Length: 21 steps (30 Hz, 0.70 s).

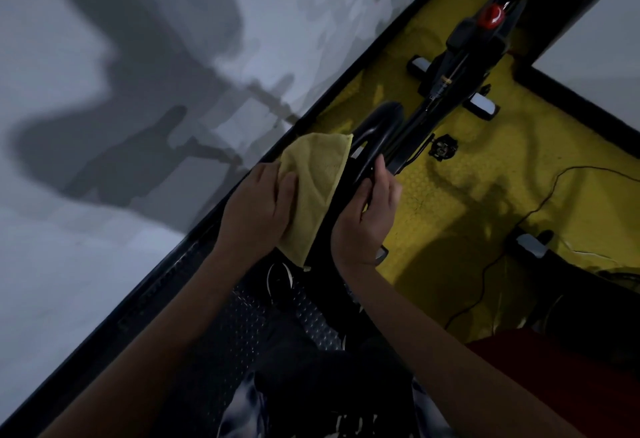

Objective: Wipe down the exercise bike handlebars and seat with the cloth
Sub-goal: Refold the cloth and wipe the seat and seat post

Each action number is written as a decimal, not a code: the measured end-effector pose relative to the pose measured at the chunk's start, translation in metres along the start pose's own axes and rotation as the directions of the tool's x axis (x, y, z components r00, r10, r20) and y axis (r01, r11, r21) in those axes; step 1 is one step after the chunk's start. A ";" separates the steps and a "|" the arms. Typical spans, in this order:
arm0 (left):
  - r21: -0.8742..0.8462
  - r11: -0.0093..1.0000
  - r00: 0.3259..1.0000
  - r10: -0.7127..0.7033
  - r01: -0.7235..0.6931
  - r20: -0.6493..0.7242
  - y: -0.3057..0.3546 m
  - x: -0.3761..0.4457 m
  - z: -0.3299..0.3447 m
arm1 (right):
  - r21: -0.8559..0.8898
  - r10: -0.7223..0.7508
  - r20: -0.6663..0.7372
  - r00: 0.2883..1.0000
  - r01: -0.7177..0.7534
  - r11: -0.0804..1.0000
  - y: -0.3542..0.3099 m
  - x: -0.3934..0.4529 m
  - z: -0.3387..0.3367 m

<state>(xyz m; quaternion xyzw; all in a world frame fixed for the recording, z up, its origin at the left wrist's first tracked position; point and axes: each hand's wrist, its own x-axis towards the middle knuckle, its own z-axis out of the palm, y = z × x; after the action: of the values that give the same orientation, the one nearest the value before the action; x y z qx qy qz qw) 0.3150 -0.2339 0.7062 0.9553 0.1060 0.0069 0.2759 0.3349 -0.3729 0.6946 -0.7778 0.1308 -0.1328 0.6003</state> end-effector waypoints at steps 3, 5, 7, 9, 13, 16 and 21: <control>0.132 0.991 0.999 0.032 -0.036 0.026 0.021 0.023 0.002 | 0.022 0.020 0.010 1.000 -0.020 1.000 0.000 0.001 -0.001; 0.206 0.965 0.982 0.141 -0.165 0.128 0.038 0.036 0.004 | 0.022 0.023 0.015 1.000 -0.023 0.999 0.000 0.001 -0.001; 0.160 0.974 0.977 0.133 -0.160 0.166 0.055 0.051 0.009 | 0.028 0.028 0.021 0.999 -0.028 0.999 -0.001 0.001 -0.002; 0.015 1.000 0.982 0.021 -0.024 0.188 0.074 0.071 0.012 | 0.037 0.028 0.022 0.999 -0.028 0.999 -0.003 0.000 -0.002; -0.053 0.991 0.982 0.128 -0.122 0.142 0.078 0.083 0.022 | 0.034 -0.003 0.019 1.000 0.003 0.999 -0.004 0.001 -0.003; -0.096 0.990 0.975 0.116 -0.099 0.192 0.061 0.057 0.015 | 0.038 -0.007 0.023 1.000 0.007 0.999 -0.002 0.000 -0.003; 0.125 0.971 0.969 0.181 -0.203 0.166 0.020 0.009 -0.002 | 0.052 0.012 0.036 0.999 -0.014 0.999 -0.002 -0.002 -0.003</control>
<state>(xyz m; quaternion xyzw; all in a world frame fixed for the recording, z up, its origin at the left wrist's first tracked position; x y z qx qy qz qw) 0.3277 -0.2473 0.7184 0.9759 -0.0085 -0.0476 0.2130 0.3322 -0.3743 0.6974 -0.7631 0.1216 -0.1184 0.6236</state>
